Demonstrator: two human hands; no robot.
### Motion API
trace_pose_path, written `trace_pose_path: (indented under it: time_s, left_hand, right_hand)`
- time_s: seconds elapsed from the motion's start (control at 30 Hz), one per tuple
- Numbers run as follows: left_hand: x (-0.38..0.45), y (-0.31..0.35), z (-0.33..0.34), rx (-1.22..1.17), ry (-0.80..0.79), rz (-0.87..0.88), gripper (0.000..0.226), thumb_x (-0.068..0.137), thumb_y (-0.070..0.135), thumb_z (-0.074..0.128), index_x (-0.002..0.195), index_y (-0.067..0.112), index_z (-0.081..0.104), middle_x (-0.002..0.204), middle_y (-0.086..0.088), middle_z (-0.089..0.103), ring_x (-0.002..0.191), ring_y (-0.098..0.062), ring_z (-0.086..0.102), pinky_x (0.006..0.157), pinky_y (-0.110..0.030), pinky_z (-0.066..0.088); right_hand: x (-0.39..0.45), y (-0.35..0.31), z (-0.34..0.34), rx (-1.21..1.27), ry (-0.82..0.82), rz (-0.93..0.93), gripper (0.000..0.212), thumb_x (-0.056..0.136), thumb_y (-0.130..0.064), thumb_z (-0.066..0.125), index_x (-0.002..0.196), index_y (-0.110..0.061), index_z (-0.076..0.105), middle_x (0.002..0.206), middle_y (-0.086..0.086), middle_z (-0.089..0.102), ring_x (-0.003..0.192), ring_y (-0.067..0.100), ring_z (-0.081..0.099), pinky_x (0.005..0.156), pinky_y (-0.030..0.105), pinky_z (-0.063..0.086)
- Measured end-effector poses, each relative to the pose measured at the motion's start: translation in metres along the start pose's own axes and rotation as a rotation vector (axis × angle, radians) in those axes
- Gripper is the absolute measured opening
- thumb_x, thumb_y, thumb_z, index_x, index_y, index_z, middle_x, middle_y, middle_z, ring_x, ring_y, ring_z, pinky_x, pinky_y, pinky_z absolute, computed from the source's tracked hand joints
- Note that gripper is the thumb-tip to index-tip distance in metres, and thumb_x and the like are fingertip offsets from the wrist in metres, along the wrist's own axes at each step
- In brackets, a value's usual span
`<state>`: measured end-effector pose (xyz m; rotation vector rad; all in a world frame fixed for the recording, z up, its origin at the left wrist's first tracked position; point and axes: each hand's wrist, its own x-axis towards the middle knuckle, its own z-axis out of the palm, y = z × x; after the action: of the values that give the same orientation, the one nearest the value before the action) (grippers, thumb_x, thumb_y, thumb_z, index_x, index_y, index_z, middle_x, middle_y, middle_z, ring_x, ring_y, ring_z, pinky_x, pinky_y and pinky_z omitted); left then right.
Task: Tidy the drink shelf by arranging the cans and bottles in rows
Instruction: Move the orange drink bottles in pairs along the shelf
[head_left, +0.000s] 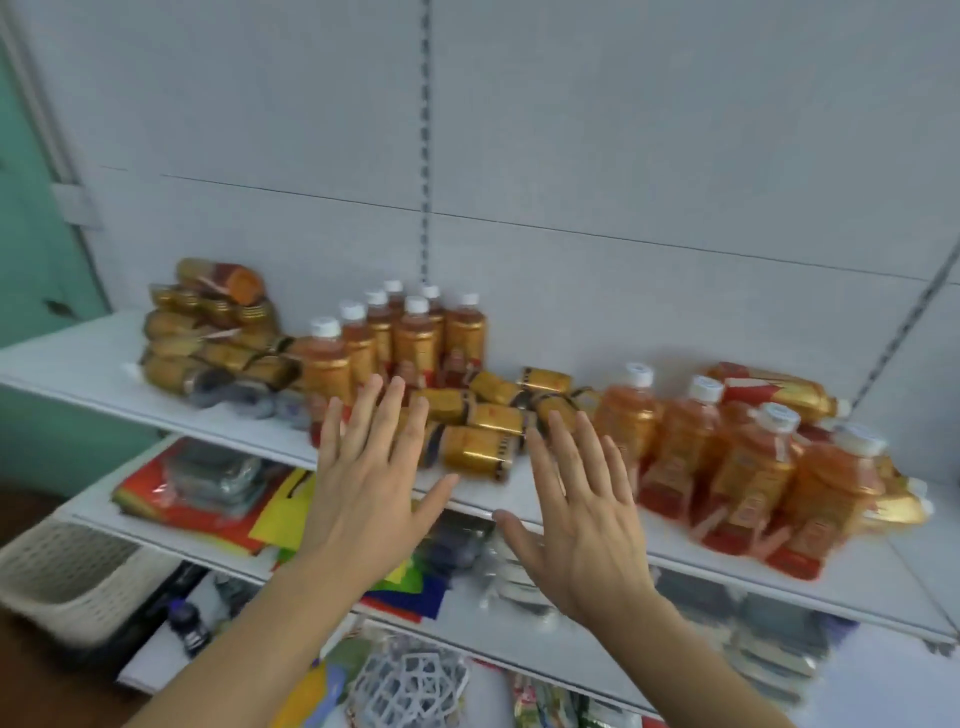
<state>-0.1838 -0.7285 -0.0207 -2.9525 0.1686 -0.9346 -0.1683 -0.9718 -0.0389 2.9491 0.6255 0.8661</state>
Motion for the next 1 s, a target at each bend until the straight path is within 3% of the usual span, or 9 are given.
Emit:
trace_pose_path:
  time_s: [0.13,0.3,0.43,0.67,1.0]
  left_hand:
    - [-0.031,-0.096,-0.011,0.07,-0.056,-0.115,0.086,0.101,0.072,0.034,0.162,0.011,0.04,0.174,-0.015,0.023,0.164,-0.033,0.01,0.128,-0.063,0.015]
    - [-0.066,-0.183,-0.016,0.092,-0.076,-0.218,0.083,0.102,0.071,0.035,0.161,0.013,0.041,0.173,-0.015,0.025,0.163,-0.034,0.013,0.127,-0.064,0.017]
    - [-0.071,-0.244,-0.014,0.092,-0.079,-0.302,0.081,0.101,0.07,0.036,0.161,0.015,0.041,0.172,-0.014,0.028,0.162,-0.033,0.017,0.128,-0.062,0.016]
    - [-0.045,-0.331,0.021,0.104,-0.107,-0.345,0.082,0.102,0.071,0.028,0.163,0.017,0.037,0.173,-0.011,0.027,0.162,-0.031,0.017,0.129,-0.06,0.016]
    - [0.04,-0.432,0.07,0.042,-0.138,-0.35,0.084,0.102,0.073,0.019,0.167,0.021,0.028,0.174,-0.009,0.025,0.162,-0.029,0.016,0.131,-0.056,0.011]
  right_hand:
    - [0.034,-0.09,0.01,0.061,0.001,-0.069,0.086,0.106,-0.072,0.031,0.167,-0.012,0.03,0.177,0.014,0.016,0.165,0.034,0.002,0.129,0.061,0.021]
    - [0.067,-0.187,0.027,0.093,-0.068,-0.152,0.089,0.105,-0.075,0.023,0.171,-0.015,0.016,0.179,0.01,0.008,0.165,0.032,-0.007,0.131,0.058,0.014]
    - [0.107,-0.243,0.041,0.123,-0.077,-0.207,0.087,0.106,-0.073,0.026,0.169,-0.013,0.025,0.177,0.012,0.015,0.165,0.033,-0.002,0.132,0.058,0.015]
    - [0.197,-0.309,0.082,0.221,0.008,-0.222,0.082,0.107,-0.068,0.033,0.166,-0.01,0.034,0.175,0.014,0.025,0.165,0.034,0.007,0.13,0.058,0.019]
    - [0.336,-0.358,0.127,0.198,0.013,-0.173,0.083,0.106,-0.07,0.029,0.166,-0.012,0.031,0.174,0.016,0.026,0.165,0.035,0.008,0.131,0.057,0.015]
